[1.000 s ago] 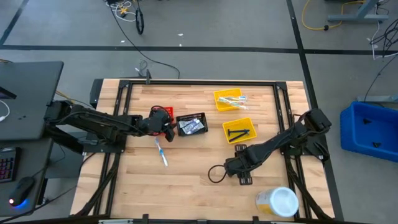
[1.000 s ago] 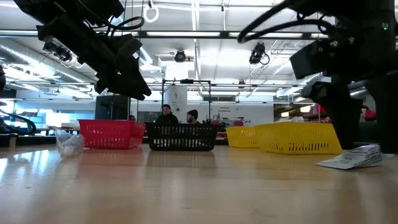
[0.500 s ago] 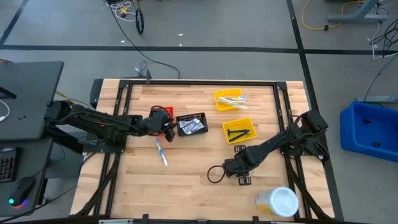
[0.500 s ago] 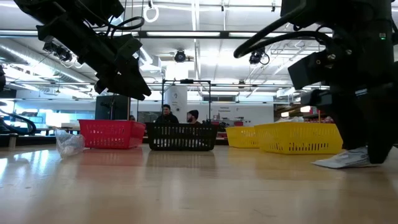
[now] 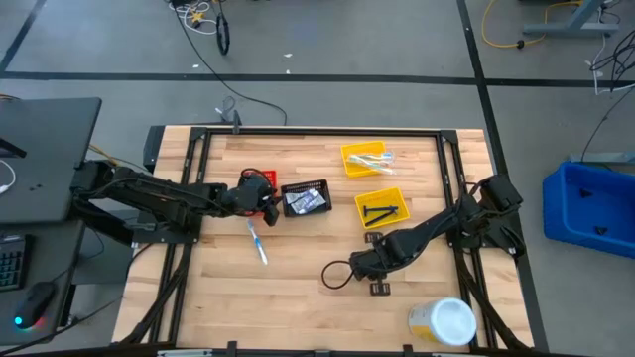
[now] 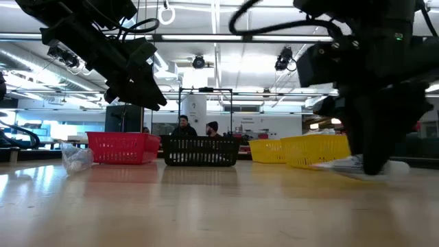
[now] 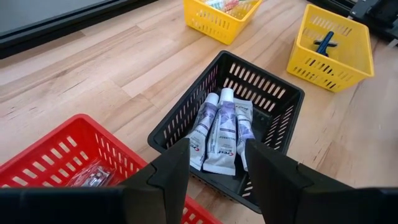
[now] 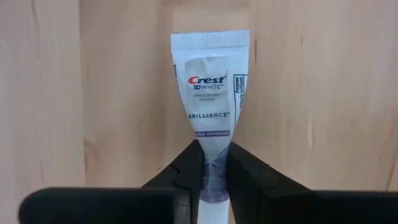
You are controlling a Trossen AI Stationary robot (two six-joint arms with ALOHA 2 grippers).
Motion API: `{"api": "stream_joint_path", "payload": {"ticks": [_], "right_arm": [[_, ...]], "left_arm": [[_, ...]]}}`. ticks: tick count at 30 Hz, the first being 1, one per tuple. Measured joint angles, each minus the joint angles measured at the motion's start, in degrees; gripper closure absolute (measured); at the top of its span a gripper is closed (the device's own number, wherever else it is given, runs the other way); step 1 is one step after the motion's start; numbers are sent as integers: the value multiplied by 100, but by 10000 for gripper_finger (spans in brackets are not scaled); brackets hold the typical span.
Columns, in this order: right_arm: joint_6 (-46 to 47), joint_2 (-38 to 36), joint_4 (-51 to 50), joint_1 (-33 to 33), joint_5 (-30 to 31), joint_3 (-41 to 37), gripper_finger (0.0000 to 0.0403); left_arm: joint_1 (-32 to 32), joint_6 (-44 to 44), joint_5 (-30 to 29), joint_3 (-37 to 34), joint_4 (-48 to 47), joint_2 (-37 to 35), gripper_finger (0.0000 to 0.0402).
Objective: Pick & Place Travel size toiletries
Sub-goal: Put the white toothpaste into the black bin, then put the blue toothbrush into the top yellow bin
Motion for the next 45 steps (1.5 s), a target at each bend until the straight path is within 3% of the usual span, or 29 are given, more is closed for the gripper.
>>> {"api": "stream_joint_path", "payload": {"ticks": [5, 12, 16, 23, 26, 31, 36, 45], "right_arm": [[-119, 0, 821, -122, 564, 0, 338], [-1225, 0, 2720, -586, 1631, 0, 339], [-1914, 0, 3749, -1015, 1933, 0, 337], [-3011, 0, 4710, -1789, 1881, 0, 336], [-3474, 27, 4716, -2119, 1472, 0, 332], [-3129, 177, 4579, -2617, 1023, 2, 328], [-3281, 406, 4535, -2843, 1026, -2, 325], [-3138, 549, 4632, -2921, 819, -2, 246]], "left_arm": [[-1, 0, 0, 1, 0, 0, 237], [-2, -1, -1, 2, 1, 0, 237], [-2, 0, 0, 2, 2, 0, 237], [-1, 0, -2, 1, 2, 0, 237], [0, 0, -2, 1, 0, 0, 237], [-2, 0, -72, 1, 0, 0, 237], [-2, 0, -70, 2, 2, 0, 237], [-2, 0, -64, 2, -9, 0, 237]]}}
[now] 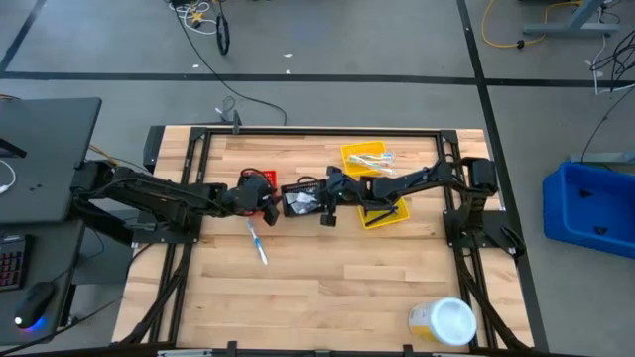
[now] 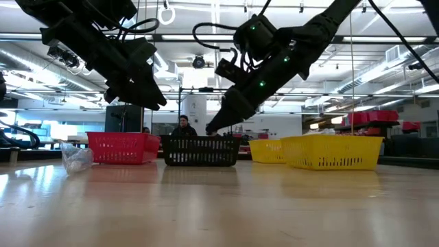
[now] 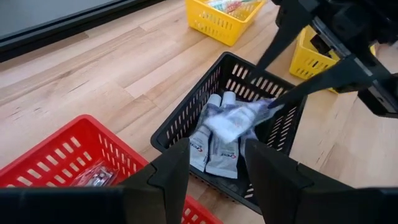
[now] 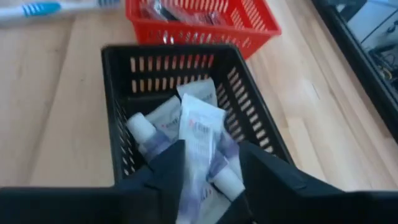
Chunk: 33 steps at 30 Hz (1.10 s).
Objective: Pick & Place Travel size toiletries
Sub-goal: Put the blue toothbrush into the top yellow bin
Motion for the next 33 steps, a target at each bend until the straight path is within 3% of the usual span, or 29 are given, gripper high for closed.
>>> {"api": "stream_joint_path", "payload": {"ticks": [4, 8, 14, 18, 26, 33], "right_arm": [[55, 0, 330, 107, 1, 0, 203], [217, -17, 816, 354, -2, 2, 178], [346, -74, 703, 825, -2, 3, 170], [592, -74, 642, 1100, -2, 4, 181], [676, -74, 553, 1296, 6, 2, 205], [1110, -74, 555, 1301, 7, 2, 222]], "left_arm": [[0, 199, 320, 0, 0, 0, 237], [0, 603, 1064, 0, 1, 0, 237], [-198, 1554, 2661, 0, -7, 0, 250], [-558, 2146, 3235, 0, -29, 0, 265], [-1345, 3411, 3037, 2, -952, 2, 266], [-1480, 3839, 2765, 2, -1985, 2, 239]]}}
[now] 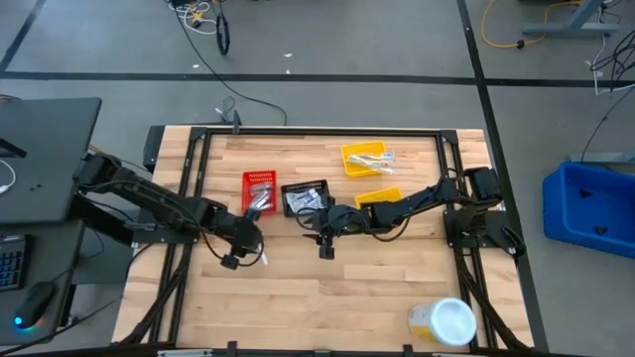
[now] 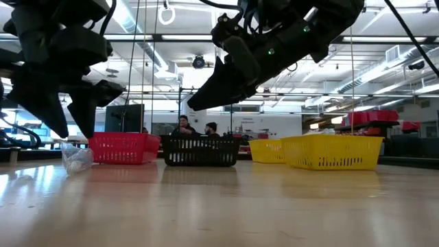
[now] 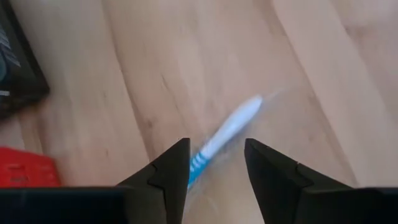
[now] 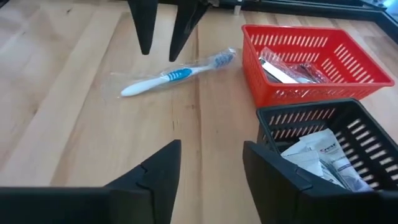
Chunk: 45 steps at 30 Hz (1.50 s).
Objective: Pick & Place Travel size toiletries
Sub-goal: Put the blue toothbrush into the top yellow bin
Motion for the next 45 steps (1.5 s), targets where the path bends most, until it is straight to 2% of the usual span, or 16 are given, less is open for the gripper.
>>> {"api": "stream_joint_path", "payload": {"ticks": [7, 12, 18, 22, 27, 31, 36, 45], "right_arm": [[58, 0, 0, 0, 0, 0, 233], [151, 0, 0, 0, 0, 0, 239], [151, 0, -4, 0, -1, 0, 248], [151, 0, -4, -2, 0, 0, 252], [153, 0, -4, 0, -2, 0, 254], [488, 0, 4, 7, -8, 0, 246], [758, 0, -30, 50, -7, 0, 227], [-131, 0, 493, 285, -6, 0, 181]], "left_arm": [[22, 341, -33, 0, -173, 233, 208], [24, 862, -170, 0, -9, 804, 191], [28, 848, -114, 61, -38, 1398, 189], [26, 784, -66, 171, -193, 1435, 216], [17, 756, -128, 425, -315, 1395, 282], [44, 702, -472, 611, 4, 1403, 336], [73, 156, -573, 814, -13, 1400, 388], [142, -1206, -856, 1202, 45, 1398, 397]]}}
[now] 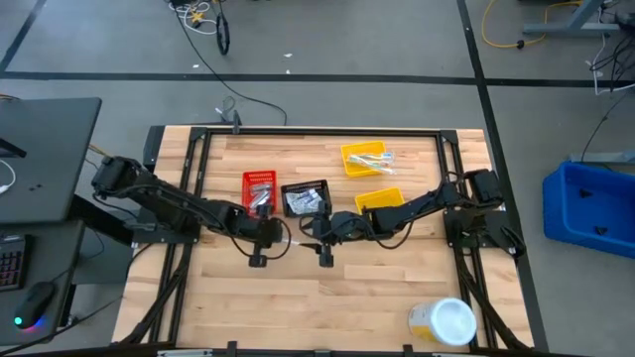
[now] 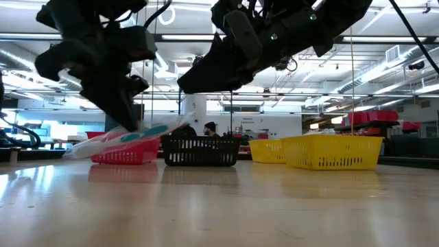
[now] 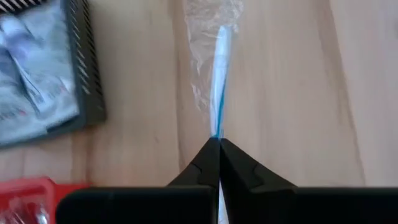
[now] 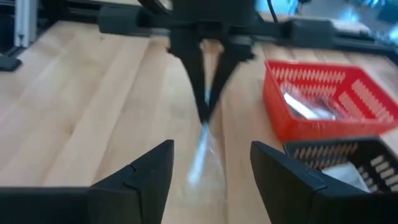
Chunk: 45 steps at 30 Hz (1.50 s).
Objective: Pick & Place Travel size toiletries
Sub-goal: Put the blue toothbrush into the top yellow bin
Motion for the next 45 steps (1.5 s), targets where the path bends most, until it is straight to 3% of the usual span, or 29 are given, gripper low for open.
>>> {"api": "stream_joint_path", "payload": {"ticks": [9, 29, 38, 45], "right_arm": [[125, 0, 11, 43, -5, 0, 173], [-70, 0, -235, -76, -3, 0, 149], [-90, 0, -482, -156, -23, 0, 187], [-90, 0, -285, -187, -450, 0, 224]], "left_arm": [[172, -31, -1, 90, 50, -4, 398], [195, 185, 10, 92, 1138, -8, 400], [195, 313, 8, 94, 1276, -12, 401], [195, 325, -78, 94, 1310, -12, 401]]}}
